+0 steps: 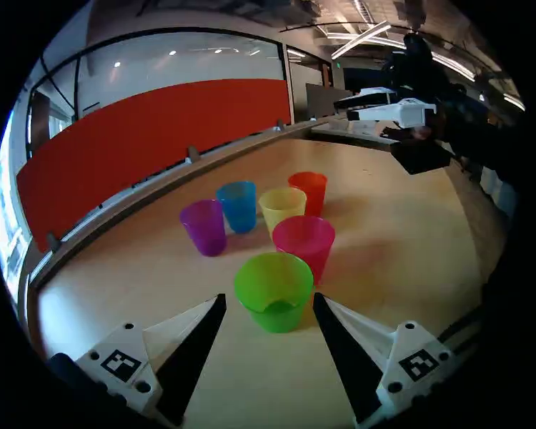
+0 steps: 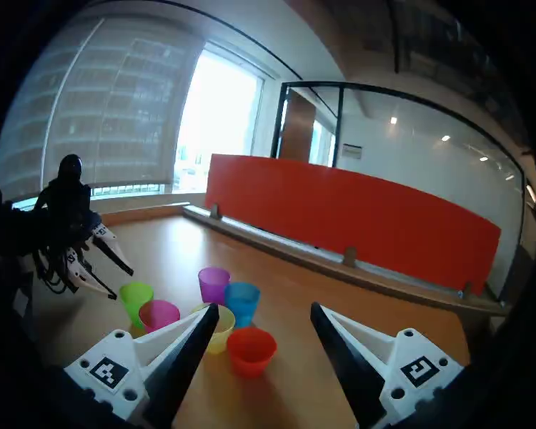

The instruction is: Pour water

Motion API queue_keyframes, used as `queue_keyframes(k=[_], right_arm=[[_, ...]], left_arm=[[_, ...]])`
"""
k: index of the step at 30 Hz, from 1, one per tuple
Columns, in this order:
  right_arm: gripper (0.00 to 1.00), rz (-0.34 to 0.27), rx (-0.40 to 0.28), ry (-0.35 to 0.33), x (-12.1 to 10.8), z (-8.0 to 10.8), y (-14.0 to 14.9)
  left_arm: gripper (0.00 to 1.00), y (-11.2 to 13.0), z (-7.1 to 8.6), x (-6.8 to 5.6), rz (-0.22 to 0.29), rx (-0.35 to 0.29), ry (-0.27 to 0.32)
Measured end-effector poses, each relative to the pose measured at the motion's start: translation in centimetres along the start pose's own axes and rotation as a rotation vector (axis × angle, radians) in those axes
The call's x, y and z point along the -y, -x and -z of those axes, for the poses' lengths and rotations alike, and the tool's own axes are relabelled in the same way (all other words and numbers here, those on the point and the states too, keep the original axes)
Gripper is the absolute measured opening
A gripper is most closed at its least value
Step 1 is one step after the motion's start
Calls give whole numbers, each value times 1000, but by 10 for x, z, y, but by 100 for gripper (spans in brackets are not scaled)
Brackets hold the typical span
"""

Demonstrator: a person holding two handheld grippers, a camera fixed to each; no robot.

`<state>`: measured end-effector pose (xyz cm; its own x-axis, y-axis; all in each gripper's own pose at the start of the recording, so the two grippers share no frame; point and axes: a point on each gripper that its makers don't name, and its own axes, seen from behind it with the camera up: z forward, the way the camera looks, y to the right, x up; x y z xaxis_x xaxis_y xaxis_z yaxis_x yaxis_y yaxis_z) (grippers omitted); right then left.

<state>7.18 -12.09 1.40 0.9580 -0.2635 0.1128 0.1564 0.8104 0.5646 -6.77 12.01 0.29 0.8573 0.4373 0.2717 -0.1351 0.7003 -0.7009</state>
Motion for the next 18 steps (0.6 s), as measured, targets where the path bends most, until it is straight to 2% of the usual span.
queue_keyframes(k=[3,18], right_arm=[[100,8,3,-5,0,-2,0],[100,33,10,-23,2,-11,-4]], left_arm=[[90,1,-5,-4,-14,15,18],[90,8,-28,-4,-18,78,54]])
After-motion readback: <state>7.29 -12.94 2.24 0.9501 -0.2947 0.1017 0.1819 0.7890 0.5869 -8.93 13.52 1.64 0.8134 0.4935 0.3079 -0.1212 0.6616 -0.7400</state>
